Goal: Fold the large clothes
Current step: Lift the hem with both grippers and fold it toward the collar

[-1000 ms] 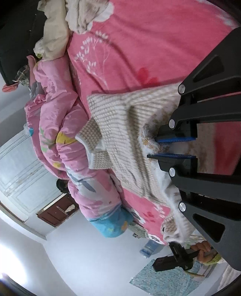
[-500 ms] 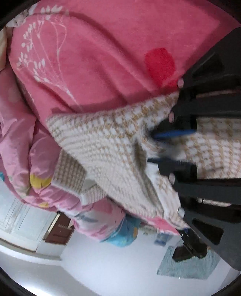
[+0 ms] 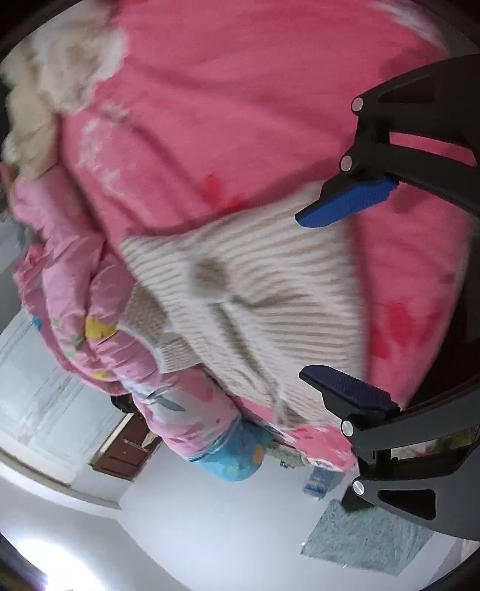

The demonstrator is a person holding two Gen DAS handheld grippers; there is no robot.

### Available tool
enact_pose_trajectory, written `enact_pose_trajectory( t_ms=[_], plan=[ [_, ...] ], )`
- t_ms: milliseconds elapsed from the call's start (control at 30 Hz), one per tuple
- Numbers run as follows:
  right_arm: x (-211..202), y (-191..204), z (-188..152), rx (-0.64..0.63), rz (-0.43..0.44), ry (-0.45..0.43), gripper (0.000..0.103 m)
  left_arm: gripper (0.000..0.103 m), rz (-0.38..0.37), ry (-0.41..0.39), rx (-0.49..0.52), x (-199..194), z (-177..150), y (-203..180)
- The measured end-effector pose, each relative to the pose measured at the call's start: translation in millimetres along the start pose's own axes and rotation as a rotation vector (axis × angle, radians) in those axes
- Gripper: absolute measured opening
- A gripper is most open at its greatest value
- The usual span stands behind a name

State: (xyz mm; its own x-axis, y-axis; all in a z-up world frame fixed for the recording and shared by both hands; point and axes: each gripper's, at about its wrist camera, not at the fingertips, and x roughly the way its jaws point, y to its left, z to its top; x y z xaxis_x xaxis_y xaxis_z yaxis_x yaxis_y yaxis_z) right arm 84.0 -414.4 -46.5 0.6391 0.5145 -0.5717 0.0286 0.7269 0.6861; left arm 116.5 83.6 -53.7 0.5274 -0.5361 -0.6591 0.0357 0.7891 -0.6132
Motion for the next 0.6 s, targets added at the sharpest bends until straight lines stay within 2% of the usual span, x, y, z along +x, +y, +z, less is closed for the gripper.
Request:
enact_pose_trajectory(
  t_ms=[67,133,200,300,367,433,467,533,567,600],
  plan=[
    [6.0,-16.0,-14.4,0.058,0.008,0.028,0.075,0.07,-0.042,0.004,-0.075,13.6,-4.8,12.9],
    [18.1,-32.1,-18.5,0.119,0.024,0.042,0.075,0.07,-0.066,-0.026,-0.128,23.2,-3.1,26.3],
    [27.1,-44.1,-14.7,0.157,0.034,0.022,0.075,0.069,-0.101,-0.08,-0.179,27.2,2.9,37.2],
    [35.1,-48.1,-2.5,0.165,0.037,-0.029,0.07,0.069,-0.098,-0.12,-0.22,29.1,11.1,38.5],
    [44.8,-46.0,5.0,0.14,-0.012,-0.045,0.058,0.063,-0.041,-0.146,-0.23,32.8,15.2,34.9],
    [57.8,-40.3,11.0,0.092,-0.098,-0.056,0.047,0.044,0.048,-0.172,-0.22,37.7,20.1,30.5],
    [61.0,-35.8,12.7,0.064,-0.138,-0.061,0.038,0.041,0.104,-0.179,-0.202,41.0,22.6,26.0],
    [60.3,-20.7,16.3,-0.008,-0.199,-0.077,0.027,0.021,0.232,-0.198,-0.104,43.2,27.0,4.7],
    [53.0,-6.3,17.2,-0.064,-0.222,-0.102,0.022,0.016,0.296,-0.219,-0.02,39.0,27.7,-11.6],
    [42.2,5.8,17.7,-0.112,-0.236,-0.131,0.02,0.013,0.326,-0.241,0.042,31.1,25.8,-21.0]
  ],
)
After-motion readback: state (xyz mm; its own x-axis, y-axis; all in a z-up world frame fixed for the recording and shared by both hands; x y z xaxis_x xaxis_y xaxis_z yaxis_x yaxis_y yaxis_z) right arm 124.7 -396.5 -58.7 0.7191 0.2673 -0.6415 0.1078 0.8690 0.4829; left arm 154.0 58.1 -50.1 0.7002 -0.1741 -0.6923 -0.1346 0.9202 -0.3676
